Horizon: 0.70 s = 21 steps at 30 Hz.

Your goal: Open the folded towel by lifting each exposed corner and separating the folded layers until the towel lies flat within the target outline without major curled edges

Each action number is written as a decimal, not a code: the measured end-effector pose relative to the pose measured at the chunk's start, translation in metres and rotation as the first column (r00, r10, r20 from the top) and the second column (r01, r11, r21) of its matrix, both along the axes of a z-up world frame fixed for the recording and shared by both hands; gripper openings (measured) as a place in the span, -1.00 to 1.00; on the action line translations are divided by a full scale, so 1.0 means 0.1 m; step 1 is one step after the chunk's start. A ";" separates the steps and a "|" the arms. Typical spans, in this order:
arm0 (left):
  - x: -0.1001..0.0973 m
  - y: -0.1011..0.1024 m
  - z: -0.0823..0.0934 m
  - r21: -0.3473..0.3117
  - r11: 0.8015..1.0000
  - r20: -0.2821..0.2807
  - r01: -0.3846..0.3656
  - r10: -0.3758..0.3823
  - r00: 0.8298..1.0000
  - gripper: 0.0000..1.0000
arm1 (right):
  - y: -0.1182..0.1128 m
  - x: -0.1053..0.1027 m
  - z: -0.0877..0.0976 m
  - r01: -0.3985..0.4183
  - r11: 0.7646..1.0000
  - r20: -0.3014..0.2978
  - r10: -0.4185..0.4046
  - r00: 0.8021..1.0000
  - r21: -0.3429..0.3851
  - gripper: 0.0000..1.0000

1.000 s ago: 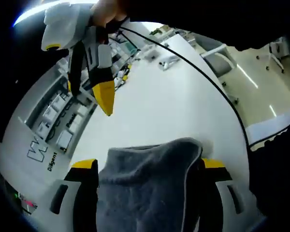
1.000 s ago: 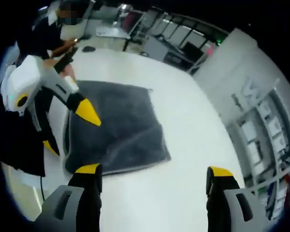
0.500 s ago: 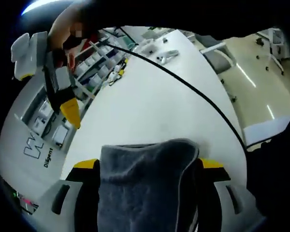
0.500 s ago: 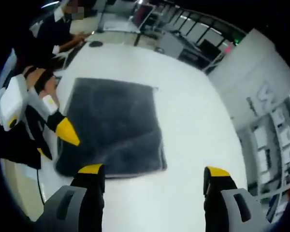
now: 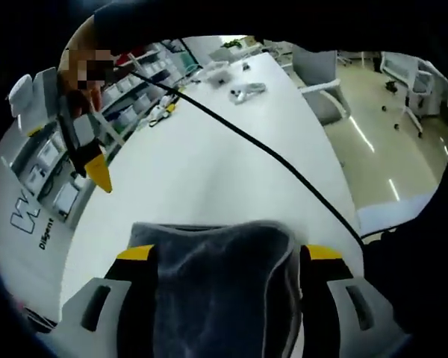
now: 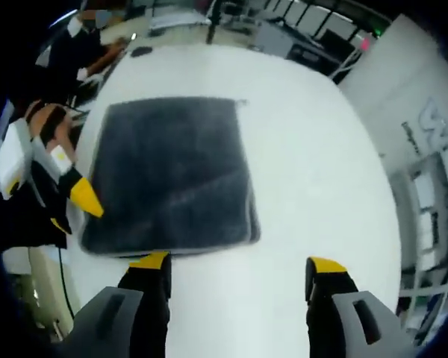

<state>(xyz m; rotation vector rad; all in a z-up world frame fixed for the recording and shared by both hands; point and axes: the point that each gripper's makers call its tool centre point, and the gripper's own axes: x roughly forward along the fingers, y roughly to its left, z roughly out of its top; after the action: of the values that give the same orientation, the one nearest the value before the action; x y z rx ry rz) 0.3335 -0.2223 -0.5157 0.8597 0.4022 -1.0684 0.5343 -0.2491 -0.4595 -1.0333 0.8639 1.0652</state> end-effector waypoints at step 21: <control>0.07 -0.04 -0.21 0.027 0.998 -0.129 0.048 -0.044 0.991 0.52 | 0.14 0.11 -0.17 -0.096 0.989 -0.125 0.082 0.989 -0.108 0.37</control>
<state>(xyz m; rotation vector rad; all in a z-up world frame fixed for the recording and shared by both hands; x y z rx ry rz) 0.3409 -0.2266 -0.5365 0.8326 0.5088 -1.1665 0.5456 -0.2350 -0.4761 -1.1204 0.9930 1.1740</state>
